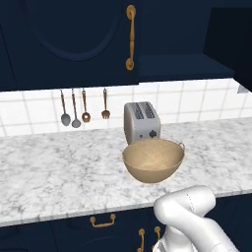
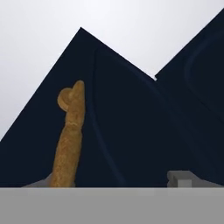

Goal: Open the cabinet, pick up the bread from the cabinet and place it in the basket. Then move the basket to the dining counter.

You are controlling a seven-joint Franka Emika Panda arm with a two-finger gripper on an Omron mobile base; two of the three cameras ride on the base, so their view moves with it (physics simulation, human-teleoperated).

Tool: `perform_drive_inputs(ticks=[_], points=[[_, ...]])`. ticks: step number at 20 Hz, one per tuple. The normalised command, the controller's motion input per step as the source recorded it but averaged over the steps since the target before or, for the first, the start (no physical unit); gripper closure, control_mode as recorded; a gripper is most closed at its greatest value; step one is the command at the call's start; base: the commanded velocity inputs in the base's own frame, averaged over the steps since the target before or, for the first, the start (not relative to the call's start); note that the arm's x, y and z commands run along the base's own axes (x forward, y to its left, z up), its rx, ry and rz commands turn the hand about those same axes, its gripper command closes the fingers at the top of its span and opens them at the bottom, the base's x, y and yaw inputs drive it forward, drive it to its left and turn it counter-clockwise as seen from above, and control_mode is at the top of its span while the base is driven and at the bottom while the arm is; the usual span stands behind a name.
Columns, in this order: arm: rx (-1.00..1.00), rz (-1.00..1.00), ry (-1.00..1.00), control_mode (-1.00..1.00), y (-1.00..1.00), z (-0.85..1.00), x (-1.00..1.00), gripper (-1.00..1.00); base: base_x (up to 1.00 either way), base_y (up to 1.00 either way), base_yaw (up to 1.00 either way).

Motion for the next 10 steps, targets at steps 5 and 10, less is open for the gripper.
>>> perform_drive_inputs(ticks=[5,10], points=[[0.02,0.15,-0.14,-1.0,-1.0,0.19,-1.0,-1.0,0.0,0.0,0.0],[-0.14,-0.02,-0.11,-1.0,-0.55,-0.5,-1.0,-1.0,0.0,0.0,0.0]])
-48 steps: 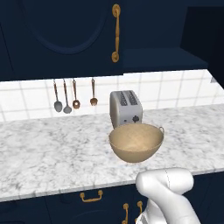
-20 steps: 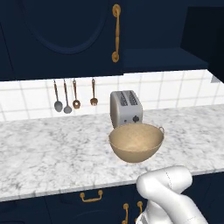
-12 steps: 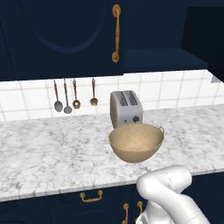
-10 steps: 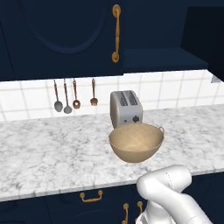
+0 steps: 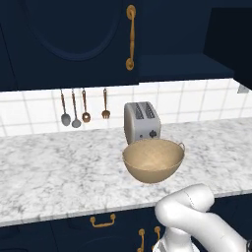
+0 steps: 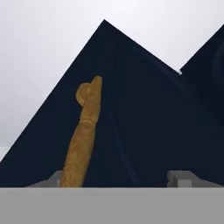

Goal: Open the cabinet, pick up the bread from the cabinet and place it in the basket. Then move the basket to the dining counter.

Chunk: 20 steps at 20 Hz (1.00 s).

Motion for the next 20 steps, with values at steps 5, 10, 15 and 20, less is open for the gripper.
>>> perform_drive_inputs(ticks=[5,10,15,20], points=[[-0.38,-0.13,-0.03,-1.0,-0.01,-1.0,-1.0,-1.0,0.0,0.0,0.0],[-0.28,-0.04,0.0,-1.0,-0.67,-1.0,-1.0,-1.0,0.0,0.0,0.0],[-0.1,-0.19,0.0,-1.0,-0.17,-0.89,-1.0,-1.0,0.0,0.0,0.0],[-0.09,-0.2,0.0,-1.0,1.0,-0.99,-0.75,-1.0,0.0,0.0,0.0]])
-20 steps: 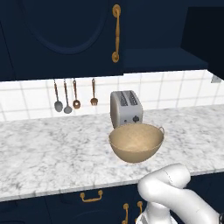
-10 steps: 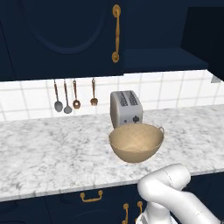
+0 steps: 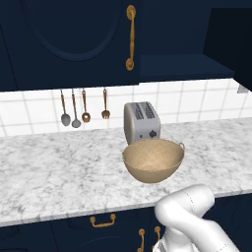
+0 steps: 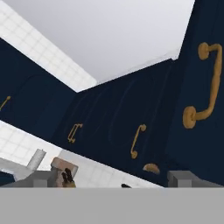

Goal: Open the cabinet, pick up the bread from the cabinet and place it in the basket. Then move the basket to the dining counter.

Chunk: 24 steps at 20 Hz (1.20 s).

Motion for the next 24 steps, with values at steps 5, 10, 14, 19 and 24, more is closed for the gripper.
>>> perform_drive_inputs(ticks=[5,10,14,19,24], points=[[0.0,-0.15,-0.01,-1.0,1.0,-0.98,0.16,-1.0,0.0,0.0,0.0],[-0.02,-0.15,-0.13,-1.0,1.0,-0.44,0.59,-1.0,0.0,0.0,0.0],[-0.12,-0.19,-0.09,-1.0,1.0,0.03,1.0,-1.0,0.0,0.0,0.0],[-0.13,-0.12,-0.01,-1.0,1.0,0.5,0.91,-1.0,0.0,0.0,0.0],[-0.21,-0.21,0.0,-1.0,1.0,0.26,0.77,-1.0,0.0,0.0,0.0]])
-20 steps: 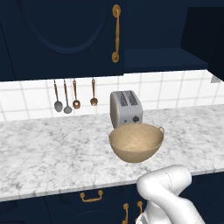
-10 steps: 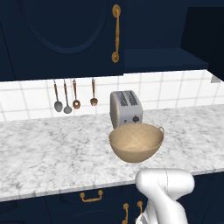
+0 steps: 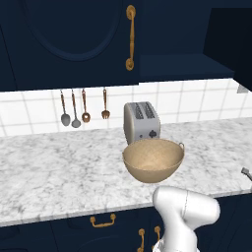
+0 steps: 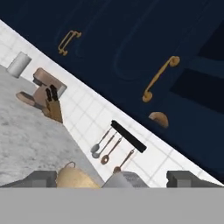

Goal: Open the cabinet, pick up the bread from the cabinet and place it in the basket. Then move the basket to the dining counter.

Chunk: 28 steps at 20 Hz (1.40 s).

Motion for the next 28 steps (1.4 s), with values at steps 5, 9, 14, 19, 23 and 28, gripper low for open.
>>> perform_drive_inputs(ticks=[5,9,14,19,23,28], points=[[-0.08,-0.23,0.09,-1.0,1.0,0.32,0.59,-1.0,0.0,0.0,0.0],[0.04,-0.34,0.15,-1.0,1.0,0.16,0.34,-1.0,0.0,0.0,0.0],[0.09,-0.34,0.05,-1.0,1.0,0.17,0.1,-1.0,0.0,0.0,0.0],[0.14,-0.33,0.01,-1.0,1.0,0.22,0.0,-1.0,0.0,0.0,0.0],[0.2,-0.34,0.0,-1.0,0.78,0.11,0.0,-1.0,0.0,0.0,0.0],[0.46,-0.21,-0.09,-1.0,0.16,0.03,-0.07,-1.0,0.0,0.0,0.0]])
